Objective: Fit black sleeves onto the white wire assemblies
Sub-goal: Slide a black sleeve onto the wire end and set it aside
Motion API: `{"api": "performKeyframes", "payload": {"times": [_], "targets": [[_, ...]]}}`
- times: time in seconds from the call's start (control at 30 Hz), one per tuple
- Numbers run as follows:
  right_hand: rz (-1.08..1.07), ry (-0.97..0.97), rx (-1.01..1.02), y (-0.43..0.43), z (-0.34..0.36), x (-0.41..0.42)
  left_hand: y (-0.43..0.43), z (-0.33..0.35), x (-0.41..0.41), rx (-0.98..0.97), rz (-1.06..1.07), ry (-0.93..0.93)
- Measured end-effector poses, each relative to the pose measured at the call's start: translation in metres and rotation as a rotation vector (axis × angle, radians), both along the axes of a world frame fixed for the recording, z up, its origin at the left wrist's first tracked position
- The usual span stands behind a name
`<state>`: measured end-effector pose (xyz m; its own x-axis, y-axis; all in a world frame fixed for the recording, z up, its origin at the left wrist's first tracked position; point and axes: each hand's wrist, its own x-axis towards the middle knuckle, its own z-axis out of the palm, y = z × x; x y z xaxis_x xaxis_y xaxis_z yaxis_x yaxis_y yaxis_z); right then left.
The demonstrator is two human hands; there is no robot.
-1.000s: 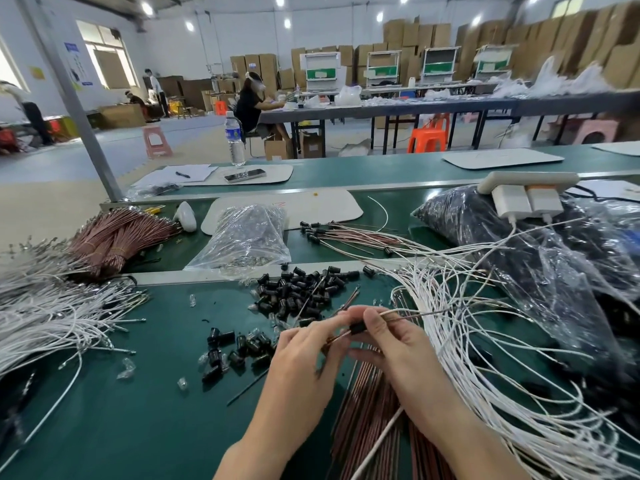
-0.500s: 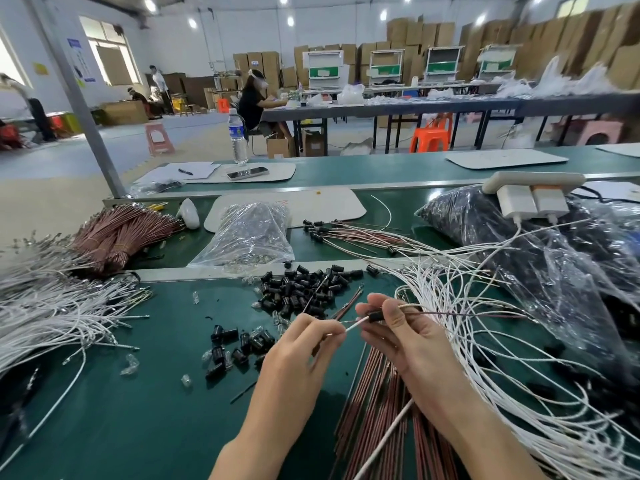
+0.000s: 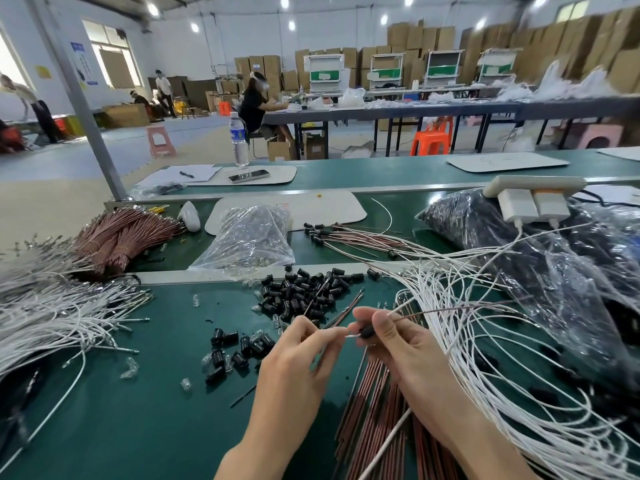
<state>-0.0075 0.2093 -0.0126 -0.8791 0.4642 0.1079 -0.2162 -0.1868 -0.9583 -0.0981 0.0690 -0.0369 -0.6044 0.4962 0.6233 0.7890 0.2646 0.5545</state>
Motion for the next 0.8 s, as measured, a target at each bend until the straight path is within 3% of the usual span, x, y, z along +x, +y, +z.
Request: {"api": "performKeyframes", "payload": {"times": [0.17, 0.4, 0.63, 0.8], "targets": [[-0.054, -0.009, 0.003, -0.002, -0.002, -0.002, 0.002, -0.001, 0.0, 0.04, -0.01, -0.033], [-0.02, 0.013, -0.149, -0.001, -0.003, -0.004, 0.004, -0.003, 0.004, 0.028, -0.125, -0.221], [-0.036, -0.014, 0.054, -0.003, -0.002, -0.002, 0.006, 0.0, 0.006, 0.127, -0.144, -0.49], [-0.109, 0.006, -0.042, -0.002, -0.004, -0.005, 0.009, -0.001, 0.011, 0.094, -0.165, -0.541]]}}
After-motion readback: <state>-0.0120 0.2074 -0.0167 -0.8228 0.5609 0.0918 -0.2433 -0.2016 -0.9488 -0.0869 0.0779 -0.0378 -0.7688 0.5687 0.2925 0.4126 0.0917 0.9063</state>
